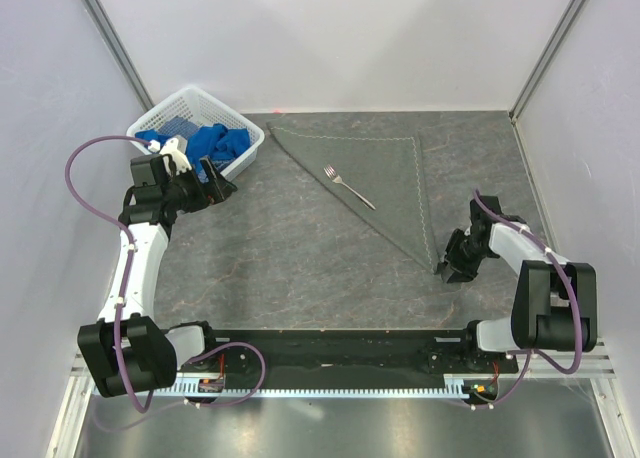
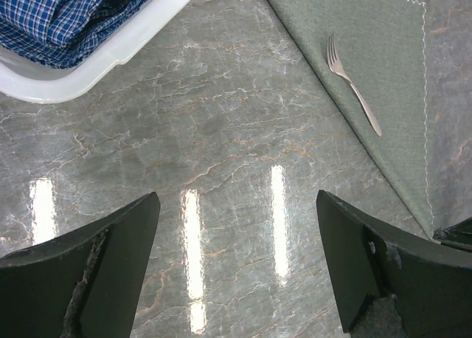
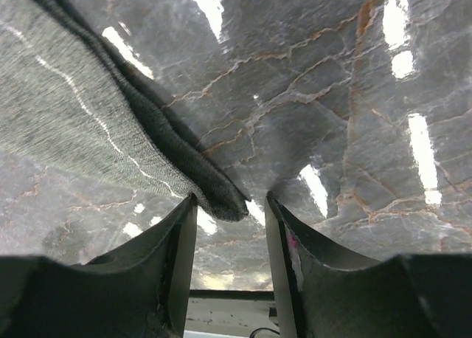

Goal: Fold the napkin, place the utensils inside, and roll it up
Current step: Fold the napkin

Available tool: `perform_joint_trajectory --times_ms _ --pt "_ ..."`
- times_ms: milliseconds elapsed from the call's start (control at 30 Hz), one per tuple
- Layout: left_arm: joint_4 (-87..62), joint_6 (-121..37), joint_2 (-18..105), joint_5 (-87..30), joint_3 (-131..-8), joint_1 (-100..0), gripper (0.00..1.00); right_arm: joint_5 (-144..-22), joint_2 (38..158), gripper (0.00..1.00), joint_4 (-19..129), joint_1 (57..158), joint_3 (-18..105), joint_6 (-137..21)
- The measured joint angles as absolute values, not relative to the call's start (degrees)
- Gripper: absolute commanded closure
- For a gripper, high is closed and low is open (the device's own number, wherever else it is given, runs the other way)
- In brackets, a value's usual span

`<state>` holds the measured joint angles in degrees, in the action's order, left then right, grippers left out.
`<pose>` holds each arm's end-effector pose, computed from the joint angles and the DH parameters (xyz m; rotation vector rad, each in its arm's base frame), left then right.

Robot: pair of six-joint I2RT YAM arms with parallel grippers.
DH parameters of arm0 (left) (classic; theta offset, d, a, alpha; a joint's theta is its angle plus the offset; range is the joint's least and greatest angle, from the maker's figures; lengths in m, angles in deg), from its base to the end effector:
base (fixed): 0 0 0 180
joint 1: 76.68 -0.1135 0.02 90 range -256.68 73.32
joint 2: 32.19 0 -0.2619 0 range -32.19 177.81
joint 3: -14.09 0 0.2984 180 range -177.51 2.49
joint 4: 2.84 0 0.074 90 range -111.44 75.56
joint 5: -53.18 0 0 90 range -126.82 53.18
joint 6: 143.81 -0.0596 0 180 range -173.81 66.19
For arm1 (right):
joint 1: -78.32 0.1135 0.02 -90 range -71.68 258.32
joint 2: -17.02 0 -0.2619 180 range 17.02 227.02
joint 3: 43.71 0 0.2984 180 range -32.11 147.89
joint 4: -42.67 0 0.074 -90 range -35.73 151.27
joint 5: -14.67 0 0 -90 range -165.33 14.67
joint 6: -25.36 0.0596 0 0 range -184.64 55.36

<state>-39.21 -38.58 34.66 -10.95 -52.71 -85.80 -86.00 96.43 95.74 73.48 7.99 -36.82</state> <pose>0.3182 0.0247 0.2783 -0.2119 2.1770 -0.5568 0.2573 -0.0107 0.1013 0.8230 2.8894 0.3232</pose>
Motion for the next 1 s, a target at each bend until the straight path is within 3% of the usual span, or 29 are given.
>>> perform_joint_trajectory --times_ms 600,800,833,1000 --pt "-39.2 -38.6 34.7 -11.0 -52.7 -85.8 0.06 -87.2 97.4 0.78 93.4 72.3 6.9 -35.3" --pt "-39.2 -38.6 34.7 -11.0 -52.7 -85.8 0.06 -90.0 99.0 0.92 92.0 72.1 7.3 -37.3" --pt "-39.2 -38.6 34.7 -11.0 -52.7 -85.8 0.06 -90.4 99.3 0.99 91.9 72.1 7.5 -37.8" --pt "-39.2 -38.6 34.7 -11.0 -52.7 -85.8 0.06 -90.9 99.5 1.00 91.5 72.1 7.8 -39.6"
